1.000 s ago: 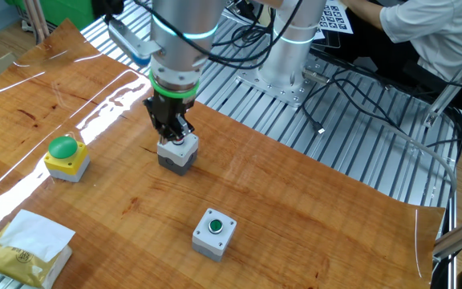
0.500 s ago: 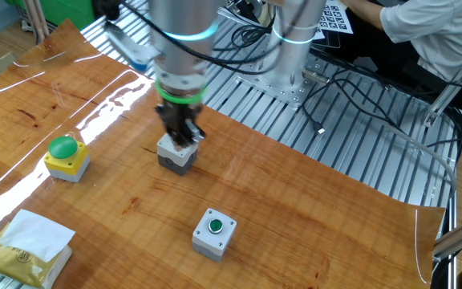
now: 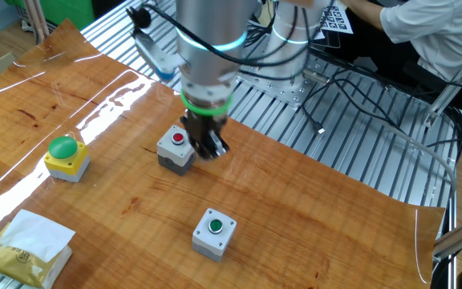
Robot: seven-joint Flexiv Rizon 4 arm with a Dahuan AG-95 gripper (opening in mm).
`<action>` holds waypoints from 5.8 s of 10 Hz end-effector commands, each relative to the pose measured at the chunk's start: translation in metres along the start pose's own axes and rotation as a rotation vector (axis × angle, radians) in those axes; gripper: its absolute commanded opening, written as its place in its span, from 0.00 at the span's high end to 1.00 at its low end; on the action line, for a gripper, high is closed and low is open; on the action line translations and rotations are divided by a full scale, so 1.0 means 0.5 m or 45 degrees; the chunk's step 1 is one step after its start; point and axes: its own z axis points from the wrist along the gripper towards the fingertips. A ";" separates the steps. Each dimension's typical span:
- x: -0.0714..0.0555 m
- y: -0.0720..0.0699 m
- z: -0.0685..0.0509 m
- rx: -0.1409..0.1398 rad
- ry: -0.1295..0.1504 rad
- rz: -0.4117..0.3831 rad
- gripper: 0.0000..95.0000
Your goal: Press three buttons from left to right in sequence
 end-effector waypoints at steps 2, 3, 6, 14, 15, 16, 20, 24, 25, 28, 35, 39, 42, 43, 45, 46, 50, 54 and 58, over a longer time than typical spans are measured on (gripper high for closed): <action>-0.010 0.064 0.016 0.003 -0.002 0.040 1.00; -0.013 0.077 0.018 0.003 -0.003 0.050 1.00; -0.029 0.125 0.027 0.003 -0.004 0.095 1.00; -0.068 0.187 0.048 -0.010 0.006 0.147 1.00; -0.071 0.188 0.050 -0.008 0.007 0.143 1.00; -0.070 0.189 0.051 -0.001 0.001 0.106 1.00; -0.075 0.190 0.059 -0.013 0.016 0.144 0.80; -0.082 0.192 0.061 -0.040 0.028 0.188 0.80; -0.083 0.192 0.062 -0.041 0.028 0.188 0.80; -0.087 0.193 0.066 -0.053 0.027 0.193 0.60; -0.086 0.193 0.067 -0.039 0.026 0.211 0.60; -0.081 0.192 0.068 -0.025 0.038 0.213 0.60; -0.079 0.191 0.065 -0.020 0.050 0.205 0.60; -0.078 0.190 0.064 -0.021 0.051 0.201 0.60; -0.075 0.182 0.068 -0.026 0.052 0.187 0.60; -0.075 0.168 0.071 -0.031 0.051 0.170 0.60; -0.083 0.149 0.072 -0.041 0.061 0.174 0.60; -0.085 0.151 0.069 -0.051 0.063 0.149 0.60; -0.087 0.163 0.059 -0.051 0.063 0.112 0.80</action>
